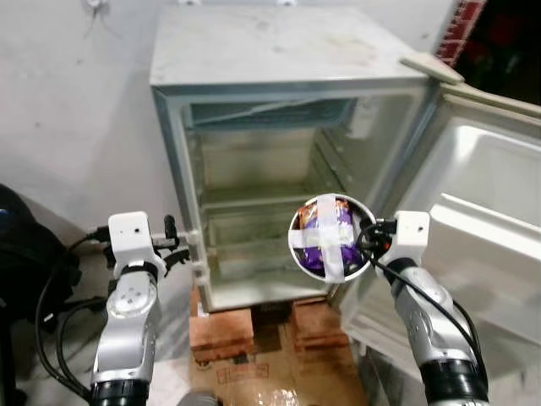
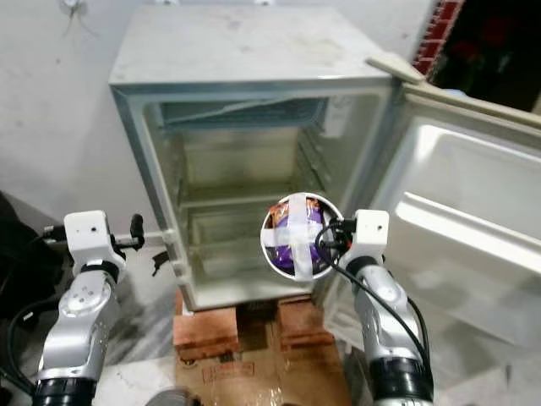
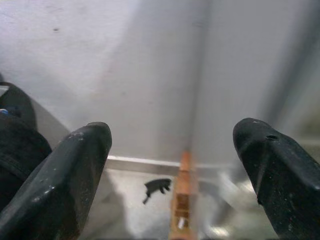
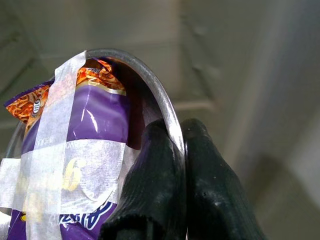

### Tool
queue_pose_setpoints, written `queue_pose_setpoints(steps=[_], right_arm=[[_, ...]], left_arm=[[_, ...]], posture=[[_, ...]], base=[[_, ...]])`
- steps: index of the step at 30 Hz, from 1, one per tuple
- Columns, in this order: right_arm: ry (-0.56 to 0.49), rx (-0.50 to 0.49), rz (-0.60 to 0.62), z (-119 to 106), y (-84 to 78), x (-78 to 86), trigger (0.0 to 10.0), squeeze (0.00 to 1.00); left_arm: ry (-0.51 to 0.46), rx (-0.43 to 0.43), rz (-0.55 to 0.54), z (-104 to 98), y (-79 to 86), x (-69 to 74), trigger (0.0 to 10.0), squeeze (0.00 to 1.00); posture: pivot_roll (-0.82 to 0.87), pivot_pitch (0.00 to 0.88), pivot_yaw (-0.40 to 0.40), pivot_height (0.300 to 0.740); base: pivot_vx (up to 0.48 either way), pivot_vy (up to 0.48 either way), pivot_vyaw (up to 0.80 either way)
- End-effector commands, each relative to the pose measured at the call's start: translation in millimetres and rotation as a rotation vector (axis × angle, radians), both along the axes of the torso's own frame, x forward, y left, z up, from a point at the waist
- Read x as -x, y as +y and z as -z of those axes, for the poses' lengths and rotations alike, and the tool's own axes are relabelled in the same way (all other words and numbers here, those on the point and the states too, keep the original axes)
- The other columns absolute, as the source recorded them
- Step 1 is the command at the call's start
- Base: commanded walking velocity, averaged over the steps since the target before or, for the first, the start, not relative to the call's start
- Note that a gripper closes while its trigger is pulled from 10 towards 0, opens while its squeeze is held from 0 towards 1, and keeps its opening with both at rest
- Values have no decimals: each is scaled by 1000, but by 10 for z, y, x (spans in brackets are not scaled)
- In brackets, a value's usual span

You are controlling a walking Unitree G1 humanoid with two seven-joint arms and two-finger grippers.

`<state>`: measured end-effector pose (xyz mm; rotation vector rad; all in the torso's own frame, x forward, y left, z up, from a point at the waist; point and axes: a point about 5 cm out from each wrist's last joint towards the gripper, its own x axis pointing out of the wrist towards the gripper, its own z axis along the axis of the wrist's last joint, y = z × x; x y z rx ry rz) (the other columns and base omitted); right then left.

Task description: Restocking fridge

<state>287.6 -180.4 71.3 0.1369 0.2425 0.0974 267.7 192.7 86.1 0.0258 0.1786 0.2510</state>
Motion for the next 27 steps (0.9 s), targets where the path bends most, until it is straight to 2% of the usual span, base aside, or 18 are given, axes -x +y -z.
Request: queue_pose_setpoints(steps=[1, 5, 9, 13, 14, 18, 23, 27], right_arm=[[-33, -11, -25, -77, 78, -50, 10000, 0], [-39, -13, -22, -96, 71, -74, 10000, 0], [-47, -15, -11, -118, 53, -114, 10000, 0], [-46, -12, -14, -112, 46, -113, 10000, 0], [-46, -12, -14, -112, 46, -113, 10000, 0], [-39, -10, -15, -97, 46, -113, 10000, 0], [-43, -17, -13, -108, 88, -144, 10000, 0], [-44, -18, -14, -112, 95, -144, 10000, 0]], left_arm=[[-6, -4, -4, -26, 6, 0, 10000, 0], [-9, 1, 33, -45, -30, 37, 10000, 0], [20, 27, 203, -20, -189, 164, 10000, 0], [27, -18, 318, -37, -260, 334, 10000, 0], [27, -18, 318, -37, -260, 334, 10000, 0], [72, -81, 420, 10, -277, 483, 10000, 0], [103, -69, 441, 39, -279, 457, 10000, 0], [99, -75, 442, 24, -287, 435, 10000, 0]], posture=[[51, 0, -57, 740], [56, 0, -57, 740], [63, 0, -59, 740], [70, 0, -61, 740], [70, 0, -61, 740], [78, 0, -61, 740], [75, 0, -62, 740], [73, 0, -60, 740]], base=[[0, 0, 0], [0, 0, 0], [0, 0, 0], [0, 0, 0], [0, 0, 0], [0, 0, 0], [0, 0, 0], [0, -326, 0]])
